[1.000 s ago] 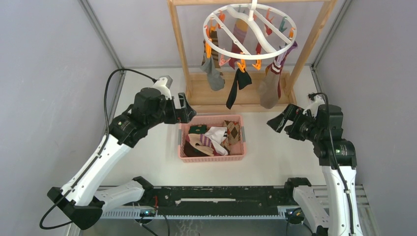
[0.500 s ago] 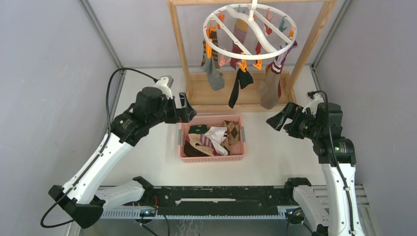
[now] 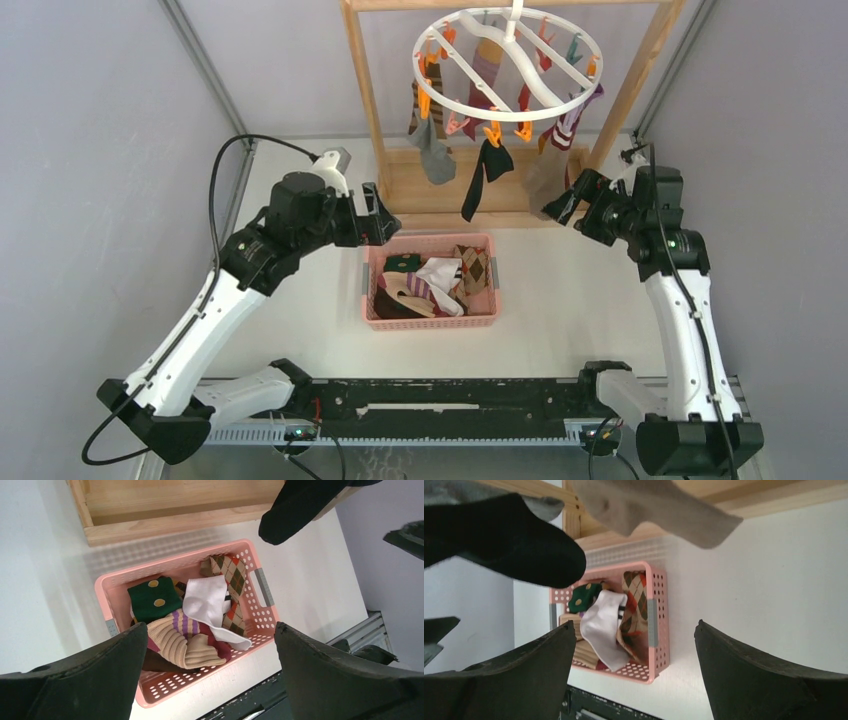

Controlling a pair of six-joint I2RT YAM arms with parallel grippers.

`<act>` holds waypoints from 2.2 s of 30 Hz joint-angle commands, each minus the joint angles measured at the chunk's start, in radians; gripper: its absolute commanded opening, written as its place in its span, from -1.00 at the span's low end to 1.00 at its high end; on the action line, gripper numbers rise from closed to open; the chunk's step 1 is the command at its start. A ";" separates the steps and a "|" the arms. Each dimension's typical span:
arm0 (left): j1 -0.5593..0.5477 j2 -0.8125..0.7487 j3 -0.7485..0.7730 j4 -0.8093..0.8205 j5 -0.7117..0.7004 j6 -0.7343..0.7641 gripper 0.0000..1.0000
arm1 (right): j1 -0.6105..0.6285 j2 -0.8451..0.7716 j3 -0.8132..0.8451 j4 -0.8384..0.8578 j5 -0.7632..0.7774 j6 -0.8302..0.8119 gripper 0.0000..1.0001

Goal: Remove the socks clipped to the hanger
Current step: Remove the sock from the hanger.

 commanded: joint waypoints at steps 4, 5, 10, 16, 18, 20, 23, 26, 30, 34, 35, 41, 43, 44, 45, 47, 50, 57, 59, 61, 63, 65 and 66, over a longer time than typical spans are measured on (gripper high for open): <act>0.025 -0.008 0.073 0.023 0.033 0.015 0.99 | -0.011 0.113 0.109 0.193 0.016 -0.009 0.78; 0.026 -0.006 0.078 0.023 0.039 0.015 0.99 | -0.011 0.126 0.121 0.210 0.014 -0.014 0.76; 0.029 0.004 0.109 0.011 0.054 0.022 0.99 | -0.025 0.183 0.135 0.304 0.007 -0.014 0.69; 0.034 0.007 0.126 0.004 0.066 0.036 1.00 | -0.024 0.245 0.136 0.396 -0.014 -0.025 0.78; 0.036 0.005 0.125 0.002 0.065 0.037 1.00 | -0.016 0.258 0.135 0.400 -0.013 -0.039 0.86; 0.039 0.004 0.125 0.004 0.066 0.039 0.99 | -0.004 0.257 0.107 0.433 -0.015 -0.055 0.93; 0.040 0.008 0.132 0.003 0.074 0.037 0.99 | 0.007 0.241 0.032 0.523 -0.002 -0.059 0.97; 0.040 0.016 0.148 -0.005 0.081 0.042 0.99 | 0.001 0.248 -0.011 0.581 -0.017 -0.041 0.99; 0.040 0.022 0.157 -0.008 0.084 0.046 1.00 | 0.010 0.277 -0.027 0.659 -0.048 -0.002 0.98; 0.040 0.030 0.170 -0.011 0.087 0.047 0.99 | 0.026 0.308 -0.031 0.725 -0.082 0.022 0.94; 0.040 0.033 0.173 -0.012 0.087 0.047 1.00 | 0.026 0.313 -0.031 0.732 -0.087 0.028 0.90; 0.040 0.037 0.186 -0.020 0.076 0.053 1.00 | 0.070 0.303 -0.041 0.688 -0.097 0.040 0.46; 0.040 0.038 0.184 -0.018 0.077 0.052 0.99 | 0.074 0.285 -0.056 0.675 -0.100 0.048 0.28; 0.040 0.038 0.184 -0.017 0.077 0.053 0.99 | 0.075 0.278 -0.059 0.665 -0.104 0.049 0.18; 0.040 0.038 0.184 -0.016 0.078 0.052 1.00 | 0.077 0.267 -0.059 0.645 -0.104 0.047 0.09; 0.041 0.036 0.183 -0.014 0.076 0.050 0.99 | 0.079 0.251 -0.059 0.616 -0.107 0.046 -0.15; 0.040 0.035 0.183 -0.011 0.075 0.046 1.00 | 0.081 0.222 -0.059 0.573 -0.103 0.047 -0.64; 0.041 0.030 0.193 0.018 0.086 0.025 0.99 | 0.093 0.149 -0.059 0.514 -0.093 0.052 -0.95; 0.041 0.032 0.205 0.019 0.093 0.021 0.99 | 0.095 0.129 -0.059 0.506 -0.097 0.060 -0.97; 0.041 0.033 0.221 0.018 0.104 0.020 0.99 | 0.097 0.112 -0.058 0.494 -0.097 0.066 -0.98; 0.041 0.035 0.243 0.014 0.111 0.019 0.99 | 0.099 0.096 -0.058 0.474 -0.095 0.070 -0.98; 0.041 0.041 0.269 0.008 0.124 0.017 0.99 | 0.109 0.080 -0.058 0.452 -0.094 0.075 -0.99; 0.041 0.044 0.281 0.006 0.132 0.015 1.00 | 0.119 0.073 -0.058 0.441 -0.094 0.075 -1.00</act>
